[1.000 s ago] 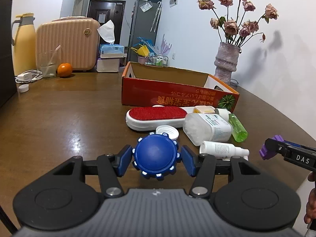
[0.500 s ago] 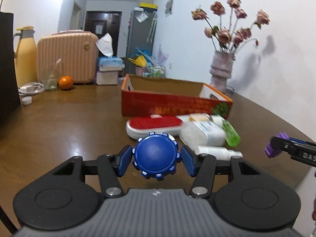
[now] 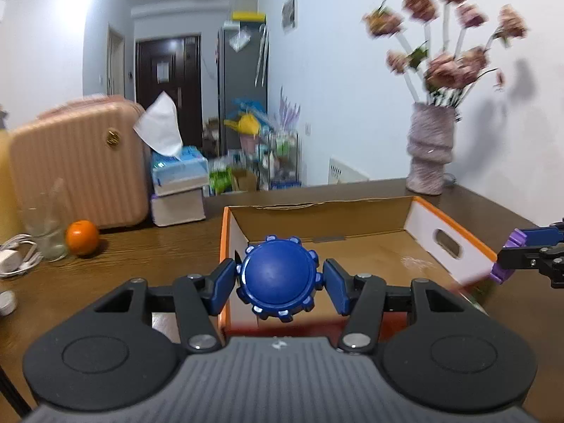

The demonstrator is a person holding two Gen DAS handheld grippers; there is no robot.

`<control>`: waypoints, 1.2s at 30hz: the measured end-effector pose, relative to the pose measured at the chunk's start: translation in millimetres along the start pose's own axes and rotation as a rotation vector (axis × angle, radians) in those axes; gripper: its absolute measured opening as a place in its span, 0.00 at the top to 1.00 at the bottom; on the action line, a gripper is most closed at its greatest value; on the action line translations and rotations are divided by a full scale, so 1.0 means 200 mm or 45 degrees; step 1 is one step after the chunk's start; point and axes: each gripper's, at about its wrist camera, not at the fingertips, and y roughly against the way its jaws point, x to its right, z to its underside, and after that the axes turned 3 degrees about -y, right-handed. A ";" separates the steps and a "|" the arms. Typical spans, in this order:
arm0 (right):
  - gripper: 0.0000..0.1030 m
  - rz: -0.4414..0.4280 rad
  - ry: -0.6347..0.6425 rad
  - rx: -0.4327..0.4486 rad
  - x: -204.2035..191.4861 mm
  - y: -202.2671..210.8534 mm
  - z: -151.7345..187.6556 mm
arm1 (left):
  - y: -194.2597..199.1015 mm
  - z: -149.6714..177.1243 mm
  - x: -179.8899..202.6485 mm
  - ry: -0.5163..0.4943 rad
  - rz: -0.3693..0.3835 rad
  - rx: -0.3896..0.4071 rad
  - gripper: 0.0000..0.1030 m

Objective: Organize rigid objects
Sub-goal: 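Carry both caps into the cardboard box and open both tools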

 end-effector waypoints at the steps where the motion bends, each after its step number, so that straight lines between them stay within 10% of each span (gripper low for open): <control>1: 0.52 -0.014 0.001 -0.044 0.03 -0.10 -0.06 | -0.08 -0.03 -0.02 0.000 0.007 -0.026 0.46; 7: 0.52 0.002 -0.002 -0.370 0.19 -0.72 -0.34 | -0.56 -0.19 -0.07 -0.041 0.048 -0.166 0.45; 11: 0.39 0.117 0.027 -0.511 0.24 -1.13 -0.43 | -0.83 -0.24 -0.10 -0.032 -0.010 -0.227 0.04; 14: 0.20 0.206 0.046 -0.467 0.25 -1.28 -0.46 | -0.90 -0.27 -0.11 -0.054 0.005 -0.209 0.00; 23: 0.14 0.193 0.006 -0.337 0.26 -1.34 -0.45 | -0.91 -0.23 -0.06 -0.160 -0.037 -0.211 0.00; 36: 0.14 0.097 0.078 -0.246 0.17 -1.08 -0.51 | -0.63 -0.23 -0.13 0.057 -0.050 -0.201 0.00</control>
